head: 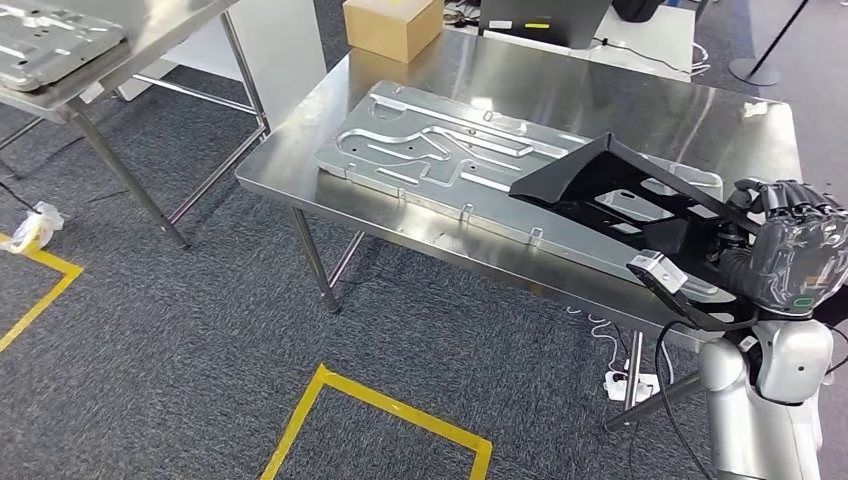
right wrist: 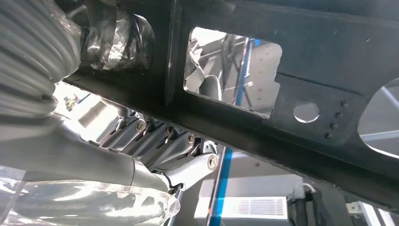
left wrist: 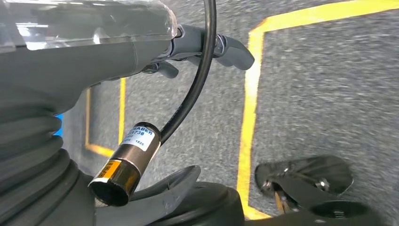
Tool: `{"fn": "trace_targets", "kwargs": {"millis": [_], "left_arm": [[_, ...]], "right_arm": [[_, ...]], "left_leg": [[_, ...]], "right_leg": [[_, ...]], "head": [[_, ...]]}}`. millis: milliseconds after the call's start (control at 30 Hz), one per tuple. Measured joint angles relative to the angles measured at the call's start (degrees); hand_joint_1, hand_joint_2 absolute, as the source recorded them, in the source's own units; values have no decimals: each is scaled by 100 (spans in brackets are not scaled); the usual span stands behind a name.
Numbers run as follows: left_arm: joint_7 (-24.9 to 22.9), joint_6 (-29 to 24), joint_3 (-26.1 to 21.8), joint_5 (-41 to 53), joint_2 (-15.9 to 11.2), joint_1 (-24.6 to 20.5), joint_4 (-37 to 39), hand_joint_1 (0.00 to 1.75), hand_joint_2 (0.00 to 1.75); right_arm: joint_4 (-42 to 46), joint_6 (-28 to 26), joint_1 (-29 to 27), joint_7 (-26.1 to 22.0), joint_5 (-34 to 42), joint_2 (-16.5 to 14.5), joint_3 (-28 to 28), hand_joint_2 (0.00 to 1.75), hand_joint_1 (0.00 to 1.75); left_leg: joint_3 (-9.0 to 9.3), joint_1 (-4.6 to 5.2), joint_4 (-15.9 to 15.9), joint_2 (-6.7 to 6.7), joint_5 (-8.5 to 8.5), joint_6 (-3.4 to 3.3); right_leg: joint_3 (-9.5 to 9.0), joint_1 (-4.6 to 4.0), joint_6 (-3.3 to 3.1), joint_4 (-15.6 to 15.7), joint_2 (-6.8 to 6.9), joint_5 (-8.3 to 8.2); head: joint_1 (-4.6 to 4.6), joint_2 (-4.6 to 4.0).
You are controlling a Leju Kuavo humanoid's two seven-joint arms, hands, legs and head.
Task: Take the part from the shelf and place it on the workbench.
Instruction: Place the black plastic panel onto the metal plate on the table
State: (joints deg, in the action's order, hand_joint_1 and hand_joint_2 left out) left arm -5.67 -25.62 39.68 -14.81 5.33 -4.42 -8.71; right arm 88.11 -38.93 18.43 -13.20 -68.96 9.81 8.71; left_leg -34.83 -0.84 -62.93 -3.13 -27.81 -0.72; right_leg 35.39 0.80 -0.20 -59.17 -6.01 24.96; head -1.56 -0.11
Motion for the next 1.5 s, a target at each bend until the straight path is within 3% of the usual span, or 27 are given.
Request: {"fn": "trace_targets", "kwargs": {"millis": [67,133,200,267,333,367,400,433,500,533,633,700,733,800,867,900,933,967,1033,1067,1200,1267,1333,1367,1400,1433,1500], "left_arm": [[-11,0,3,-5,-5,-3,1,0,175],[-19,1,6,-9,-5,-6,1,0,175],[-22,-3,6,-12,-7,-10,1,0,175],[-22,-6,6,-12,-9,-6,1,0,175],[-28,-6,6,-12,-8,11,1,0,175],[-34,-6,6,-12,-8,15,1,0,175],[-46,-7,6,-13,-7,13,1,0,175],[-60,-7,6,-17,-4,7,1,0,175],[-96,-11,6,-28,0,-13,1,0,175],[-118,-15,6,-39,2,-21,1,0,175],[-209,-34,6,-111,12,-32,1,0,175],[-279,-43,4,-161,19,-35,1,0,175],[-314,-43,1,-184,20,-37,1,0,175],[-380,-38,-8,-232,20,-28,1,0,175],[-418,-41,-11,-245,19,-11,1,0,175],[-425,-47,-11,-242,18,-4,1,0,175],[-427,-55,-11,-238,16,1,1,0,175],[-425,-65,-11,-236,16,3,1,0,175],[-415,-85,-11,-233,11,1,1,0,175],[-410,-95,-11,-233,10,-1,1,0,175],[-408,-125,-12,-232,17,-2,1,0,175],[-408,-137,-13,-231,20,-6,1,0,175],[-408,-139,-14,-231,20,-2,1,0,175],[-408,-138,-14,-232,22,3,1,0,175],[-408,-135,-14,-232,24,8,1,0,175],[-408,-132,-14,-233,26,11,1,0,175],[-408,-121,-14,-233,26,9,1,0,175]], "right_arm": [[-16,0,-3,-2,-1,0,-5,175,173],[-20,0,-36,-4,-2,5,-10,175,173],[-22,0,-48,-5,-1,22,-13,175,173],[-30,0,-31,-8,1,34,-23,175,173],[-51,0,-35,-6,-5,34,-34,175,173],[-68,0,-40,7,-20,34,-37,175,173],[-87,0,-39,35,-57,35,-38,175,173],[-105,0,-32,71,-112,37,-38,175,173],[-139,0,-7,142,-232,43,-40,175,173],[-152,0,5,162,-274,45,-41,175,173],[-184,0,19,197,-368,51,-44,175,173],[-194,0,30,227,-423,50,-45,175,173],[-197,0,42,244,-443,48,-49,175,173],[-212,0,62,268,-479,43,-73,175,173],[-241,0,63,283,-507,38,-107,175,173],[-256,0,64,291,-514,36,-119,175,173],[-267,0,65,301,-515,35,-126,175,173],[-272,0,66,309,-514,35,-131,175,173],[-284,0,74,321,-508,36,-139,175,173],[-292,0,77,325,-506,37,-144,175,173],[-304,0,87,352,-504,49,-157,175,173],[-306,0,101,360,-504,62,-161,175,173],[-317,0,103,362,-504,67,-166,175,173],[-327,0,98,363,-504,68,-170,175,173],[-337,0,93,363,-504,68,-175,175,173],[-345,0,94,363,-504,68,-180,175,173],[-359,1,119,364,-504,69,-194,175,173]], "left_leg": [[108,-6,288,-197,56,-33],[134,7,346,-81,71,-93],[176,-6,425,84,113,-173],[201,-9,470,254,125,-216],[205,-5,469,409,107,-223],[209,-6,466,469,95,-216],[220,-7,464,522,80,-203],[239,-9,461,560,63,-183],[279,-1,457,635,27,-131],[292,8,457,655,14,-102],[330,22,485,685,-9,4],[298,8,358,604,-119,65],[202,1,139,531,-254,82],[-172,-5,-620,396,-615,93],[-501,-3,-1197,354,-748,88],[-530,0,-1183,348,-641,73],[-449,5,-941,345,-438,49],[-297,14,-554,331,-194,12],[-13,35,124,290,86,-54],[56,47,293,272,123,-77],[138,47,447,287,141,-168],[199,23,518,305,158,-223],[230,22,524,313,134,-237],[249,19,522,315,114,-233],[277,14,519,317,89,-222],[315,6,513,318,58,-206],[387,-4,495,317,-20,-145]], "right_leg": [[71,19,76,-44,-145,1],[114,48,161,-35,-240,-25],[188,34,216,-163,50,59],[458,24,262,-720,459,367],[789,51,307,-1387,563,630],[847,69,325,-1502,576,624],[784,85,339,-1390,590,513],[605,98,346,-1069,613,327],[178,89,327,-296,687,49],[50,71,298,-61,708,-3],[-9,30,183,42,685,19],[-45,44,96,81,666,14],[-64,54,51,101,661,10],[-72,37,-10,100,642,22],[-75,8,-37,83,600,42],[-79,-4,-42,68,573,55],[-87,-13,-41,51,549,71],[-96,-17,-35,33,527,92],[-94,-39,3,-8,491,130],[-85,-38,30,-18,478,140],[-48,-7,165,-90,489,199],[173,15,228,-554,539,439],[565,38,284,-1279,559,714],[714,54,307,-1512,565,743],[756,73,325,-1526,572,649],[684,91,342,-1317,585,451],[340,113,365,-555,635,34]], "head": [[0,0],[2,0],[-6,0],[-14,0],[-15,0],[-14,0],[-14,0],[-14,0],[-14,0],[-13,0],[-11,0],[-9,0],[-7,0],[-3,0],[-3,0],[-4,0],[-4,0],[-4,0],[-5,0],[-5,0],[-8,0],[-12,0],[-12,0],[-12,0],[-11,0],[-11,0],[-14,0]]}}
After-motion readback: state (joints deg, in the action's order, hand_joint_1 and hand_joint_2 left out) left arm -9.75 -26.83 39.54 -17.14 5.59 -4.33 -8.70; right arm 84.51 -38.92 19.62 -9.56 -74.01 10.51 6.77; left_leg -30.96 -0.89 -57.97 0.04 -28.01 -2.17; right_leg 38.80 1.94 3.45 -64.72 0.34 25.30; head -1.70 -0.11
